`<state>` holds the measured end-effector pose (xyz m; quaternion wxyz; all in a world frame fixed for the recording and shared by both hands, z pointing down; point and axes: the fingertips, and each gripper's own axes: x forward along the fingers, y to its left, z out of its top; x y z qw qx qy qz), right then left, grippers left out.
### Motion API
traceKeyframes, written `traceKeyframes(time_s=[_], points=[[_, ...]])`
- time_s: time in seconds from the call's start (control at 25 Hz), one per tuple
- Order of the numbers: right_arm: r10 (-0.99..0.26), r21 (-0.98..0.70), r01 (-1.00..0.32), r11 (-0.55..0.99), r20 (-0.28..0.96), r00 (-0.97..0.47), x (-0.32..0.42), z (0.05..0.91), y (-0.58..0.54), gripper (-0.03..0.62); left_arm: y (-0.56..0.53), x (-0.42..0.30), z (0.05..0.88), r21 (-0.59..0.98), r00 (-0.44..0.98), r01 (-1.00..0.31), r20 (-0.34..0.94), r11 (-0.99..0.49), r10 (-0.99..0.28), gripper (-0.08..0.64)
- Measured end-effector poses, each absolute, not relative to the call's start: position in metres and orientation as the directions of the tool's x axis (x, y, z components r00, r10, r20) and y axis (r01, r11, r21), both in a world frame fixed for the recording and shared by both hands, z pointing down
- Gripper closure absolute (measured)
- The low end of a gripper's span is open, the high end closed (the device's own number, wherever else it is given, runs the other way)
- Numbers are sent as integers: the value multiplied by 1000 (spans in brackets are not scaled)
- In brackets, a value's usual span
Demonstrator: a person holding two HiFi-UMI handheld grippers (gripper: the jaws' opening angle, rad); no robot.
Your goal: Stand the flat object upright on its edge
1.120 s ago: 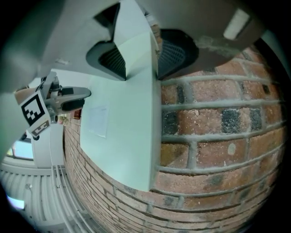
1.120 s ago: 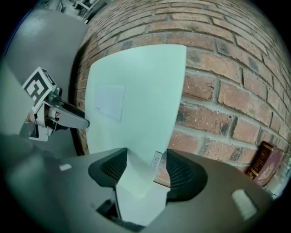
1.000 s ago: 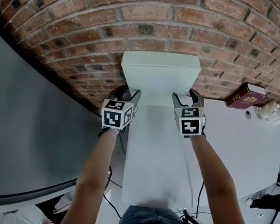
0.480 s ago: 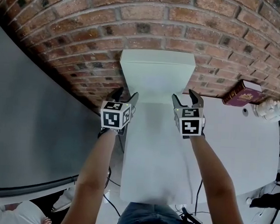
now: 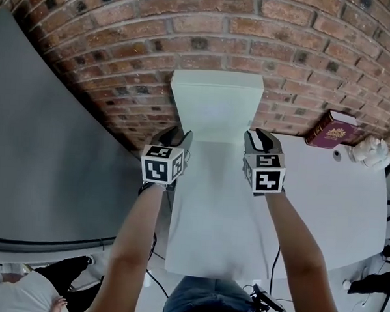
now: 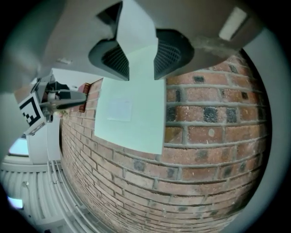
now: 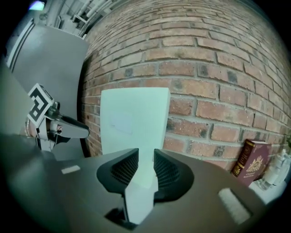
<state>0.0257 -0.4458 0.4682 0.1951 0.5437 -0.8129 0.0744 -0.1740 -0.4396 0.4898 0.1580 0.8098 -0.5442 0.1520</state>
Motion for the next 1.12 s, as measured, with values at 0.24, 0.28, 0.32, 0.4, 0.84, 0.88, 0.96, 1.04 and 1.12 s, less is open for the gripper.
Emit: traceKeyframes(time_s=[0.24,0.28,0.32,0.4,0.84,0.88,0.96,1.04,1.12], points=[[-858,52,-911,409,362,-364,25,446,-429,591,-420,-167,465,89,348,-936,370,-340,-861,560],[-854,48,-907,419,359,-376,25,444,-426,591,-417,-165,460,85,348,-936,358,-341,-867,560],[-851,44,-903,427,356,-386,25,443,-422,591,-414,-163,455,80,347,-936,345,-342,-872,560],[-850,39,-898,438,344,-400,27,439,-416,591,-409,-160,445,66,342,-938,324,-339,-882,560],[-855,0,-881,474,242,-460,32,398,-377,592,-381,-148,396,-4,328,-942,211,-337,-921,560],[-853,-3,-876,482,228,-470,30,392,-373,592,-377,-147,390,-15,331,-940,199,-340,-923,560],[-853,-1,-871,492,201,-482,26,379,-365,594,-369,-146,377,-33,333,-938,178,-344,-926,560],[-856,1,-872,490,185,-482,23,367,-358,594,-362,-148,367,-42,334,-938,163,-345,-928,560],[-862,-4,-875,483,174,-477,22,355,-351,594,-356,-150,358,-44,335,-938,146,-345,-931,560]])
